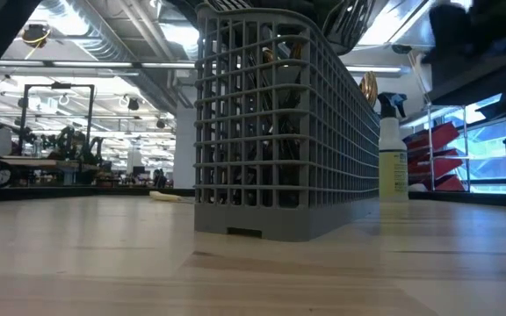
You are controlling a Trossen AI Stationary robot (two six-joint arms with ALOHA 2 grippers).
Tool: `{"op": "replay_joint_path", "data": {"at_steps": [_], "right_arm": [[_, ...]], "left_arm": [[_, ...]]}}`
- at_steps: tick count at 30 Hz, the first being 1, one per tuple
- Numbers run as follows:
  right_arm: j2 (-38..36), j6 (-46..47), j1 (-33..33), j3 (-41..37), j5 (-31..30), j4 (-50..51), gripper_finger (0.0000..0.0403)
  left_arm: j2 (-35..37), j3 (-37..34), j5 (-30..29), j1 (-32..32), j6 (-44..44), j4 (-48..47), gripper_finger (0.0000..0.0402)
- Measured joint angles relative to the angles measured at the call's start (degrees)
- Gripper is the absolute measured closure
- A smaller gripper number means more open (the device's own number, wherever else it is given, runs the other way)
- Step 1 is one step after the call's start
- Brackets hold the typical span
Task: Sort silverware
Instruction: Put the table knife into the silverware tray
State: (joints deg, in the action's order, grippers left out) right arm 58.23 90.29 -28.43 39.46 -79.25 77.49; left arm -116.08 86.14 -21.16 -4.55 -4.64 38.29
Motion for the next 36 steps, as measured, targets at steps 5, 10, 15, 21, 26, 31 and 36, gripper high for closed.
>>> {"op": "replay_joint_path", "data": {"at_steps": [5, 10, 15, 21, 26, 31, 36], "right_arm": [[-0.2, -10.0, 0.0, -7.0, 9.0, -14.7, 0.0403], [-0.4, -27.5, 0.5, -9.6, 18.4, -28.7, 0.0403], [-2.9, -42.2, 0.8, -11.9, 26.0, -41.3, 0.0403], [-12.4, -65.7, 3.6, -19.4, 38.5, -67.2, 0.0403], [-21.3, -76.0, 7.9, -25.8, 41.8, -79.4, 0.0403], [-29.5, -78.6, 13.6, -28.1, 36.0, -80.5, 0.0403], [-33.4, -82.2, 20.3, -28.1, 35.9, -88.2, 0.0403]], "left_arm": [[0.0, -1.8, 0.0, -0.5, 2.5, 0.9, 0.0357], [0.1, -2.5, 0.0, -0.6, 3.1, 0.4, 0.0357], [0.1, -4.3, 0.6, -0.6, 3.0, 0.6, 0.0357], [0.1, -7.5, 1.1, -0.7, 6.0, 5.1, 0.0357], [0.1, -8.8, 2.1, -0.7, 7.1, 8.5, 0.0357], [0.1, -8.9, 3.0, -0.8, 7.6, 8.4, 0.0357], [0.1, -8.9, 3.0, -0.7, 7.5, 7.6, 0.0357]]}}
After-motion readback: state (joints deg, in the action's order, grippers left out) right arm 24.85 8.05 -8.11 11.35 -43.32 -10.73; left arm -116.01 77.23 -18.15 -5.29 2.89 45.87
